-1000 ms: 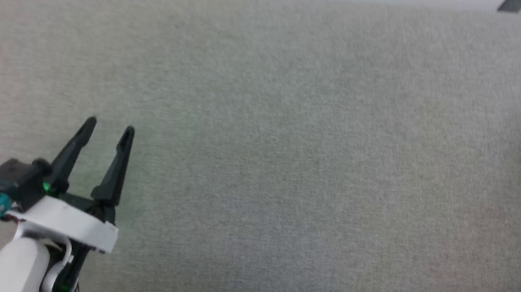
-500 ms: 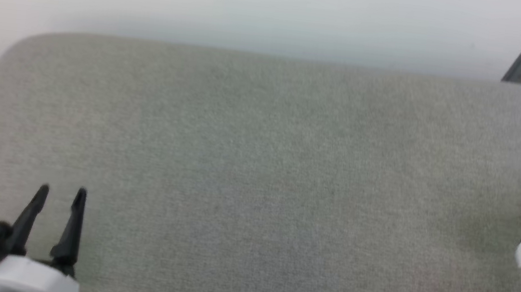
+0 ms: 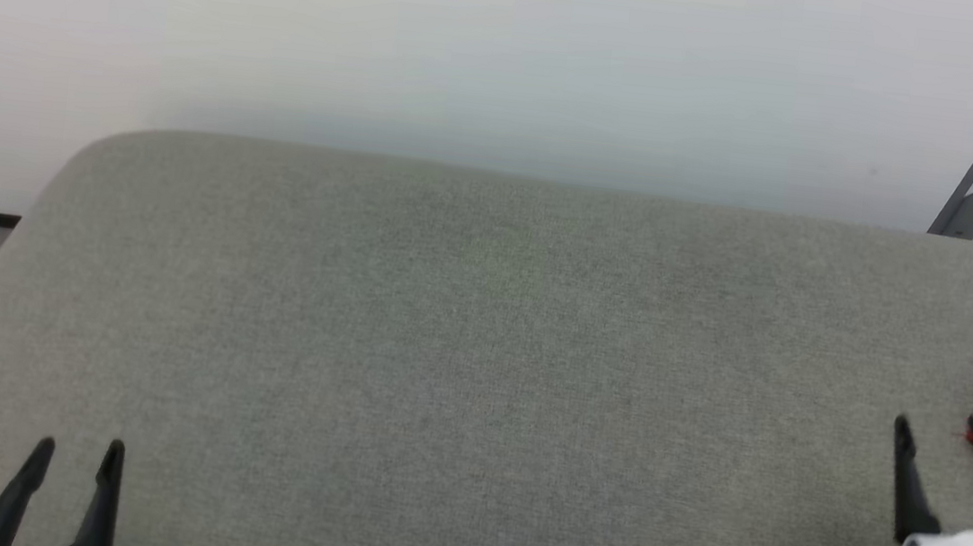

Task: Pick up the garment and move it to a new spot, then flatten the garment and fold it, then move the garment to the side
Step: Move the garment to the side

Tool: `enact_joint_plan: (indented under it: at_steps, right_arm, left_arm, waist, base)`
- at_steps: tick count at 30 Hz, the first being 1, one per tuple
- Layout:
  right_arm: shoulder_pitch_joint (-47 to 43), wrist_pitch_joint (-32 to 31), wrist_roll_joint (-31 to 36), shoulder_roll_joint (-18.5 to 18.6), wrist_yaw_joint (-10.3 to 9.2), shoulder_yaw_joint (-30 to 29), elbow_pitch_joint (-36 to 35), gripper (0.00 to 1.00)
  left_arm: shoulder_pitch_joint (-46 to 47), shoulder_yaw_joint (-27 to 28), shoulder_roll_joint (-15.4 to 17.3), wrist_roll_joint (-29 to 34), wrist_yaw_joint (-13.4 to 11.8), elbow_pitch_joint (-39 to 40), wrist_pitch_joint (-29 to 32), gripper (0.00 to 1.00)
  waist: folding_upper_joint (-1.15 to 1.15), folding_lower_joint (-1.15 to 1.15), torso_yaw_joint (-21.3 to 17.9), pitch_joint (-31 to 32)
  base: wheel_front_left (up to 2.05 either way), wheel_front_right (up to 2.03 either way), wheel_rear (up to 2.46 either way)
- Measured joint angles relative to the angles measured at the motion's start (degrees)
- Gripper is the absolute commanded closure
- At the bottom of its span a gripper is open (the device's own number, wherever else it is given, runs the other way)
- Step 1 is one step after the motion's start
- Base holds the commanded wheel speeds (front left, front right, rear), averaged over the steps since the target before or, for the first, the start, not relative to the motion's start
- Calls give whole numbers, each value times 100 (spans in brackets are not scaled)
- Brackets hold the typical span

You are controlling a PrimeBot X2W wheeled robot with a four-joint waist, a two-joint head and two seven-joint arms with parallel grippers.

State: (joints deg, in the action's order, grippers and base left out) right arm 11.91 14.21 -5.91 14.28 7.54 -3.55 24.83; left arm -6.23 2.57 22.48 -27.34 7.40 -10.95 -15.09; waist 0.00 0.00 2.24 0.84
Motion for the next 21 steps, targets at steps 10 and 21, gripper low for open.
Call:
enact_joint_plan:
  at_steps: [10,21]
  right_arm:
    - [-877,68,257,-514,0,-205,-554,0]
    - [-1491,75,406,-931,0,-230,-1163,0]
  left_arm:
    - [-208,131,-77,20,0,-5,0,0]
    - [-292,23,-55,-34,-1,-16,0,0]
  waist:
    - [0,0,-65,125]
    - [0,0,-205,144]
  base:
    - [0,0,0]
    - [0,0,0]
